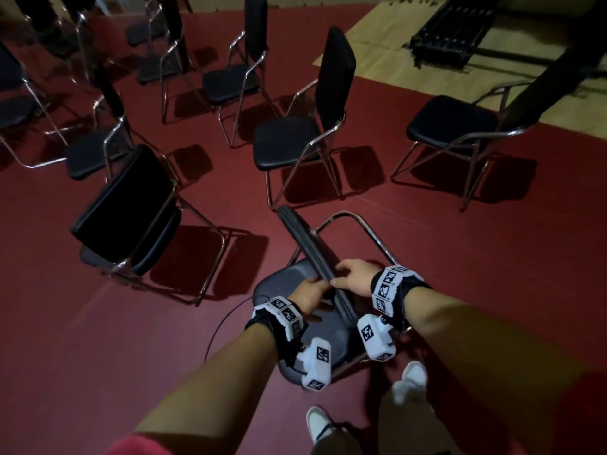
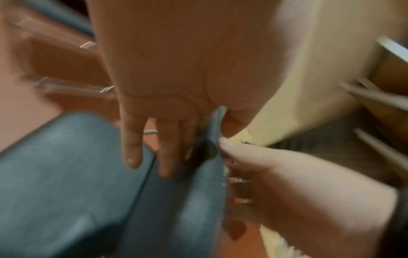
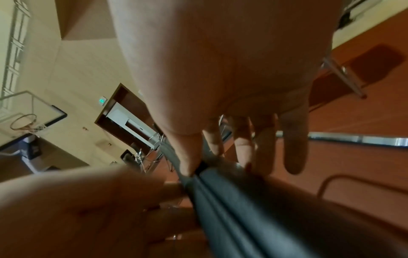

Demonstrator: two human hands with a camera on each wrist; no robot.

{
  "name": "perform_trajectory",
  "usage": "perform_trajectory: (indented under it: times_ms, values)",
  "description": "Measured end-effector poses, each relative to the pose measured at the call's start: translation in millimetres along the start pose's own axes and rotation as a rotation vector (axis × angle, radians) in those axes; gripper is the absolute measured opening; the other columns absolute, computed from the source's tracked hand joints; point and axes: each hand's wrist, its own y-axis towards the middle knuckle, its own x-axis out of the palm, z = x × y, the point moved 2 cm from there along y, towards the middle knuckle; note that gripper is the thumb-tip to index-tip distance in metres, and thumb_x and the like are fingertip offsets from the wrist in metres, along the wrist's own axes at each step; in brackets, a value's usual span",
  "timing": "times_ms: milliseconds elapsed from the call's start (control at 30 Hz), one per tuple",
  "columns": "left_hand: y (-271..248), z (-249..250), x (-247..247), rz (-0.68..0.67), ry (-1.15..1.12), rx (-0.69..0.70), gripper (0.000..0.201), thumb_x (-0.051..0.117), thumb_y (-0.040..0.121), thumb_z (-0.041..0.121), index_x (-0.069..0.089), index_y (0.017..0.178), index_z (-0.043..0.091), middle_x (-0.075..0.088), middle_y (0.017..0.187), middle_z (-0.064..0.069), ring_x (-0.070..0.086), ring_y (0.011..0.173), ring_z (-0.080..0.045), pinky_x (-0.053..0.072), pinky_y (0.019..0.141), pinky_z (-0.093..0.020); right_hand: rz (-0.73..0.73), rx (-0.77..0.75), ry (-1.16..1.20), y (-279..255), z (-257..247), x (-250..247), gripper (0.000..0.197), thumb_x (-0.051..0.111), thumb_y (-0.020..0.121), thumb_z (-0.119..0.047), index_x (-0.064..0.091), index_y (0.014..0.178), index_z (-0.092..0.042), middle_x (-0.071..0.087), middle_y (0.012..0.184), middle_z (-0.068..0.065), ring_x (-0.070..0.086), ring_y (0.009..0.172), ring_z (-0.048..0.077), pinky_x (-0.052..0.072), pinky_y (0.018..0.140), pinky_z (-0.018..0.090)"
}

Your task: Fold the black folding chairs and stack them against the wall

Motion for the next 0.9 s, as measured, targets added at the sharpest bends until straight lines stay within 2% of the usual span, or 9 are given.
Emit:
perform_trajectory:
  times_ms: [100,200,300,367,433,500,567,733,900]
  values:
    - [-1,-31,-16,0.102,-0.051,-0.044,0.025,0.054,0.099,0.042,0.052,0.111,0.02,0.067,0.099,-0.007,0.068,0.09,-0.031,0.056,0.085,-0.047,-0.078,0.009,0.033,4,-10,38,0.054,0.066,0.089,-0.027,0.05,0.14,-0.018,0.062,0.084,-0.005,0.065,0.067,0.018,0.048,0.054,0.022]
    - [0,-82,-35,0.185,-0.114,-0.09,0.033,0.063,0.094,0.036,0.049,0.12,0.023,0.069,0.108,-0.013,0.069,0.086,-0.034,0.058,0.069,-0.042,-0.144,0.029,-0.009,10,-13,76,0.051,0.065,0.089,-0.028,0.051,0.138,-0.024,0.058,0.081,-0.009,0.064,0.065,0.016,0.046,0.051,0.025]
    - [8,-143,-59,0.258,-0.295,-0.102,0.048,0.061,0.087,0.011,0.047,0.132,0.015,0.069,0.112,-0.021,0.069,0.096,-0.041,0.059,0.081,-0.055,-0.198,0.045,-0.084,24,-19,116,0.049,0.066,0.09,-0.028,0.055,0.137,-0.023,0.066,0.111,0.0,0.064,0.089,0.016,0.047,0.073,0.022]
    - [9,-171,-70,0.301,-0.305,-0.125,0.047,0.054,0.09,0.004,0.044,0.134,0.019,0.066,0.115,-0.019,0.066,0.102,-0.041,0.057,0.085,-0.05,-0.219,0.043,-0.135,31,-19,140,0.05,0.067,0.089,-0.029,0.055,0.138,-0.023,0.064,0.124,0.0,0.061,0.109,0.018,0.042,0.088,0.021]
    - [12,-205,-81,0.348,-0.352,-0.141,0.052,0.053,0.091,0.003,0.042,0.138,0.024,0.064,0.12,-0.015,0.064,0.107,-0.037,0.056,0.089,-0.047,-0.258,0.061,-0.154,43,-15,173,0.05,0.068,0.089,-0.029,0.054,0.138,-0.024,0.063,0.126,0.0,0.06,0.109,0.018,0.041,0.085,0.021]
    - [22,-239,-88,0.417,-0.425,-0.126,0.057,0.056,0.091,-0.002,0.04,0.142,0.018,0.062,0.127,-0.018,0.062,0.109,-0.034,0.053,0.096,-0.049,-0.286,0.087,-0.156,57,-6,201,0.052,0.068,0.089,-0.028,0.053,0.138,-0.024,0.063,0.127,0.002,0.059,0.092,0.016,0.043,0.073,0.023]
    - [31,-264,-92,0.479,-0.452,-0.146,0.056,0.058,0.091,-0.005,0.04,0.143,0.009,0.06,0.13,-0.018,0.06,0.106,-0.029,0.052,0.093,-0.039,-0.308,0.117,-0.154,71,8,228,0.056,0.068,0.088,-0.029,0.05,0.14,-0.024,0.062,0.126,0.005,0.054,0.083,0.013,0.044,0.068,0.023]
    - [58,-315,-99,0.566,-0.537,-0.198,0.061,0.069,0.089,0.003,0.039,0.142,0.008,0.058,0.118,-0.009,0.056,0.101,-0.024,0.047,0.086,-0.03,-0.358,0.171,-0.154,108,44,273,0.064,0.069,0.087,-0.022,0.044,0.145,-0.015,0.062,0.121,0.009,0.059,0.11,0.023,0.046,0.1,0.033]
    - [86,-366,-104,0.602,-0.539,-0.25,0.078,0.079,0.083,0.009,0.033,0.146,0.01,0.053,0.12,-0.003,0.053,0.107,-0.021,0.047,0.095,-0.033,-0.373,0.232,-0.181,138,64,310,0.065,0.067,0.088,-0.019,0.04,0.147,-0.017,0.054,0.138,0.008,0.054,0.124,0.026,0.042,0.105,0.033]
